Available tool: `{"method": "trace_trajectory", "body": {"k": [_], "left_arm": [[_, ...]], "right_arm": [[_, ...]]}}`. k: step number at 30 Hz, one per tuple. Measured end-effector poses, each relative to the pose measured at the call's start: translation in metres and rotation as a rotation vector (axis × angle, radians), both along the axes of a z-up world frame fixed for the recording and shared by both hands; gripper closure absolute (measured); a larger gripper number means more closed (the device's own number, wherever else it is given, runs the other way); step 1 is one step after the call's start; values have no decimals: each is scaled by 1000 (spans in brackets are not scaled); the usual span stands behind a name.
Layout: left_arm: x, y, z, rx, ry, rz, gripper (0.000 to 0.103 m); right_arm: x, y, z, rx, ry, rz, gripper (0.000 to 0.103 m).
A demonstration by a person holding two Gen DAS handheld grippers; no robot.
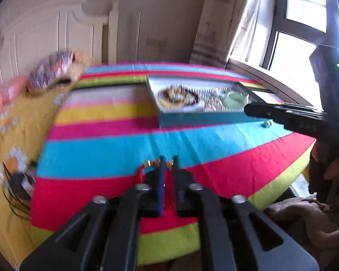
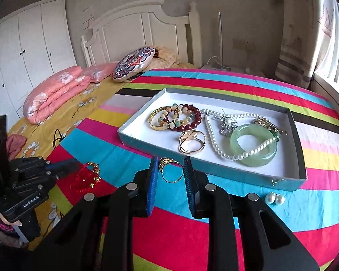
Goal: Organize jewelry
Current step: 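Grasp the gold ring with the right gripper while the left holds the red pendant, then carry the gold ring into the box with the right gripper while the left drops the red pendant there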
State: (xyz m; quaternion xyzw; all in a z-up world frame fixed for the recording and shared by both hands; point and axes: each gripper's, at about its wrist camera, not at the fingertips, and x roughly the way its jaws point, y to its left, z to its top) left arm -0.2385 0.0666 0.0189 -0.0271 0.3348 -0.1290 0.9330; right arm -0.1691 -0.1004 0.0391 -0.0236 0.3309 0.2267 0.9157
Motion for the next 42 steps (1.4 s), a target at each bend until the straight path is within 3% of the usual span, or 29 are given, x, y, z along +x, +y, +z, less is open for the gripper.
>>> {"method": "trace_trajectory", "body": {"k": [3,8,9,10,13,15,16,17,22,23,25,29,32,35,42], "left_arm": [[1,2,-14,28,44,31,88],[-2,-10,-19,141,12,36,87],[-2,-14,-20,174,3,41,88],[-2,-15,-21,185,-2,48,96],[-3,-7,-20,138,0,51,98],[-5,-3,-17,99,-5,42,94],[-3,0,-17,91,16,39,81],[-3,-1,-18,97,13,29,74],[-3,-11,-21,154,-7,26,68],[-3,-11,-22,156,-14,29,75],[-4,-11,-22,160,-19,33,101],[-4,-5,-17,111,-24,18,102],[-4,6,-3,-4,-40,12,102],[-2,12,20,-69,-76,3,102],[3,5,63,-83,-148,-34,102]], "right_arm": [[1,0,-2,12,7,6,80],[0,-1,-3,13,7,8,80],[1,-3,-3,17,9,4,80],[1,-3,-3,18,10,3,80],[1,-4,-3,18,8,2,80],[2,-6,-3,18,5,1,80],[2,-6,-2,20,6,1,80],[3,-7,-3,23,8,0,80],[3,-7,-4,24,9,0,80],[3,-7,-4,24,9,0,80],[2,-8,-4,25,6,-3,80],[2,-9,-4,33,7,-8,80],[3,-11,-2,37,4,-10,80],[3,-13,2,42,-8,-11,80],[4,-25,14,69,-36,-34,80]]}}
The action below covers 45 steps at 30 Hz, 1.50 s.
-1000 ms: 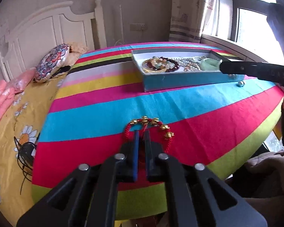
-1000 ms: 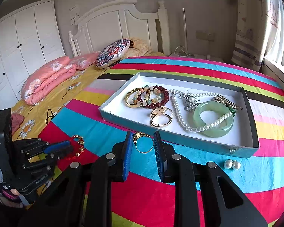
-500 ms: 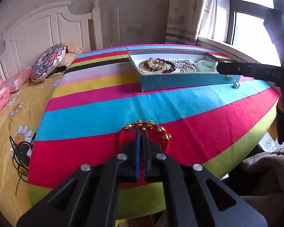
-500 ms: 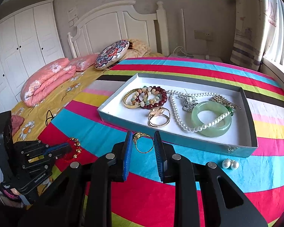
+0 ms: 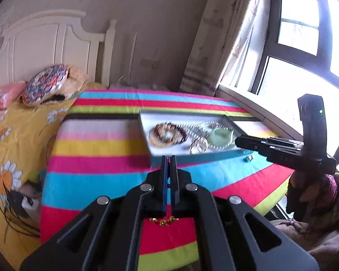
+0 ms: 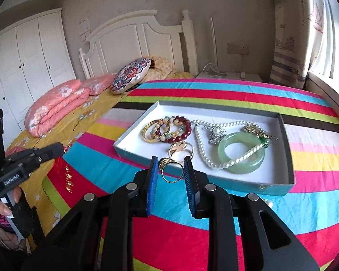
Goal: Organize jewelry
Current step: 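Carry the gold ring into the box with the right gripper while the left drops the red pendant there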
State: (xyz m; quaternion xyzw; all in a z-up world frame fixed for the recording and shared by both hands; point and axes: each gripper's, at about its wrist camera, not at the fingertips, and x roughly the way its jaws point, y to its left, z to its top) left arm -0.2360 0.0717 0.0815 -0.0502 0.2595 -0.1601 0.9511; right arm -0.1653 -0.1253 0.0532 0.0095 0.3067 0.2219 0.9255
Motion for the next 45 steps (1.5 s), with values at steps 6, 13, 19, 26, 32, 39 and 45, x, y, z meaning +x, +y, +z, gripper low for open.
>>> {"method": "trace_trajectory", "body": {"k": [6,13,19,26,32,39,45], "left_arm": [[8,-23,27,31,-49,-52,102],[42,-57,38,47,-45,-117,102],[70,-76,36,59,-23,-138,102],[109,-86,33,52,22,-133,102],[139,-101,27,95,49,-126,102],[175,-119,9,144,105,-123,102],[199,-126,-1,161,136,-99,102]], "right_arm": [[4,-17,12,16,-29,-32,80],[15,-38,12,41,-18,-75,79],[24,-49,7,45,1,-96,79],[49,-49,4,1,9,-96,79],[89,-41,-2,-42,43,-85,79],[138,-35,-10,-75,130,-86,79],[160,-28,-18,-130,161,-93,79]]}}
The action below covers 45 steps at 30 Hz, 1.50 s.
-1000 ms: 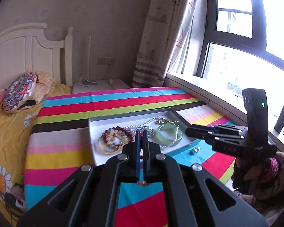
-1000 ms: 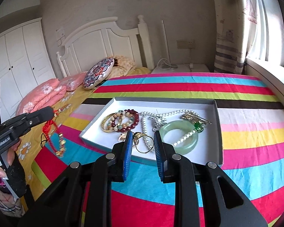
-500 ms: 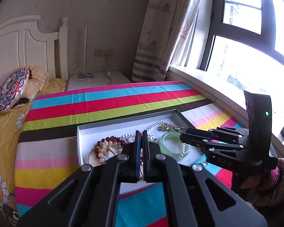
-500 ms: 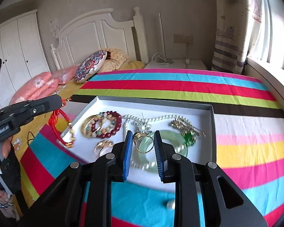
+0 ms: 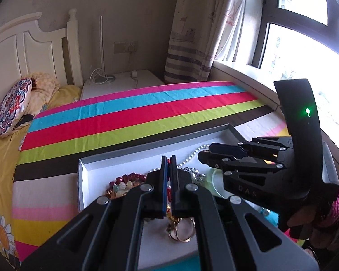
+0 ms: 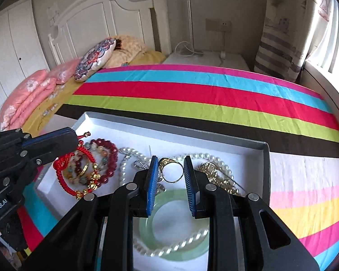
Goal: Organize jewelry
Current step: 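Carry the gold ring into the box with the right gripper while the left drops the red pendant there, then move the right gripper over the pearl stud earrings beside the box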
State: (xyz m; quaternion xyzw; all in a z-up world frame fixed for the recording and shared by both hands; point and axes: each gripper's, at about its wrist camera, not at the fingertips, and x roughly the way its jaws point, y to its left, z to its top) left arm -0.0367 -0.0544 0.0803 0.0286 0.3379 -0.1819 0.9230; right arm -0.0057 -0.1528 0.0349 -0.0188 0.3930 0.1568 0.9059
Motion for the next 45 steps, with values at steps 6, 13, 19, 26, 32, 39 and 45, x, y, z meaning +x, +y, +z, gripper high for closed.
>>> {"method": "trace_trajectory", "body": {"k": [6,13,19,26,32,39,45], "left_arm": [[17,11,-8,-47,40,57,57],[-2,28,0,-26,-39,143,12],[-42,21,21,52,-168,186,2],[-92,11,-9,14,-137,202,2],[-112,-1,-41,18,-97,186,2],[-108,-11,-50,78,-60,176,2],[-106,-19,-56,134,-44,160,2]], "right_arm": [[9,-7,-3,39,25,-34,55],[-1,-40,21,138,-46,-68,46],[-28,-67,48,167,-129,-65,30],[-88,-91,45,121,-192,9,19],[-133,-90,17,-23,-182,77,19],[-150,-87,-21,-83,-79,116,49],[-142,-86,-35,-55,-18,110,64]]}}
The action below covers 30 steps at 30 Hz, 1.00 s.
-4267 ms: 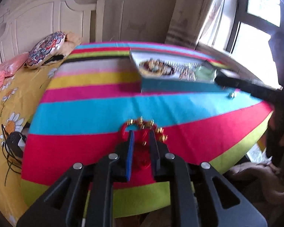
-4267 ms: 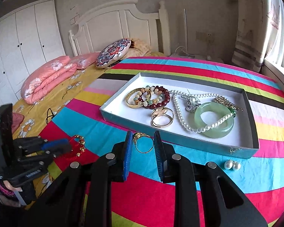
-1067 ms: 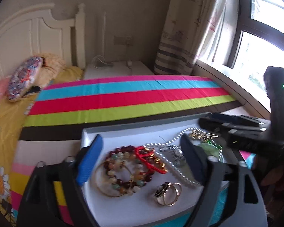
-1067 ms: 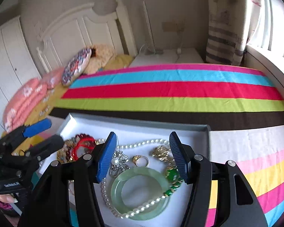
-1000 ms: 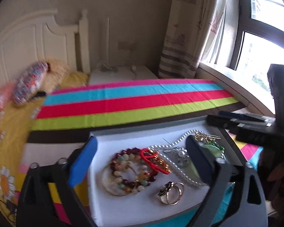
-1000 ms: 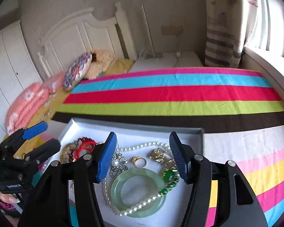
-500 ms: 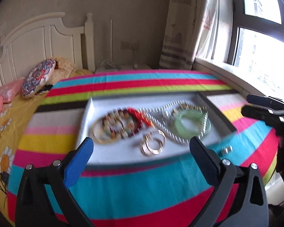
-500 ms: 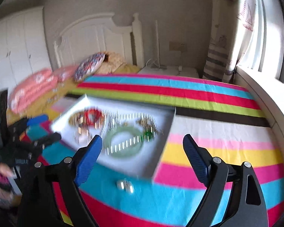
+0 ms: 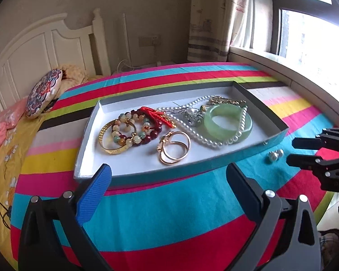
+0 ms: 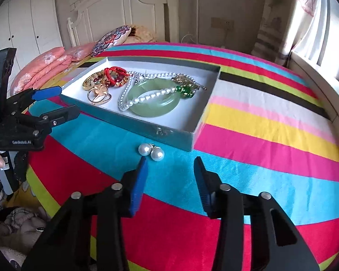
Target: Organize jewelry
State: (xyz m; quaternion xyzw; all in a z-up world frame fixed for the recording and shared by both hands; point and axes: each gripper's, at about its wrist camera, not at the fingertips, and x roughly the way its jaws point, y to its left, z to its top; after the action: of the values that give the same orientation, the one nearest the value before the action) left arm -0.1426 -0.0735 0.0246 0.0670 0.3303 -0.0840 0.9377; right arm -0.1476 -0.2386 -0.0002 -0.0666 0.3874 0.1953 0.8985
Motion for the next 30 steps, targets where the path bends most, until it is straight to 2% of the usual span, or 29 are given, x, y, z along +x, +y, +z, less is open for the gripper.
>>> {"method": "trace_trajectory", "body": {"k": [3,7,14,19,21,24,27,30], "left_arm": [[-3,-4,-1,22,-7,-15,2],[-4,-6,-1,33,-15,-28,2],[-4,-7,-1,33,-12,-33,2],[-5,-10,-1,54,-17,-38,2],[-9,-15,1,59,-28,-55,3],[-17,-27,1,19,-2,-123,3],[-19,-45,-1,-60,64,-225,5],[-14,-60,-5,-114,128,-279,19]], "right_arm": [[1,7,0,-9,3,11,67],[7,16,-4,-47,12,17,76],[11,23,-4,-69,-4,28,78],[9,29,-5,-83,-24,49,87],[8,29,-6,-85,-29,52,87],[3,22,-6,-70,-36,41,88],[0,10,-5,-45,-39,17,88],[-2,-4,-1,-24,-49,-16,88]]}}
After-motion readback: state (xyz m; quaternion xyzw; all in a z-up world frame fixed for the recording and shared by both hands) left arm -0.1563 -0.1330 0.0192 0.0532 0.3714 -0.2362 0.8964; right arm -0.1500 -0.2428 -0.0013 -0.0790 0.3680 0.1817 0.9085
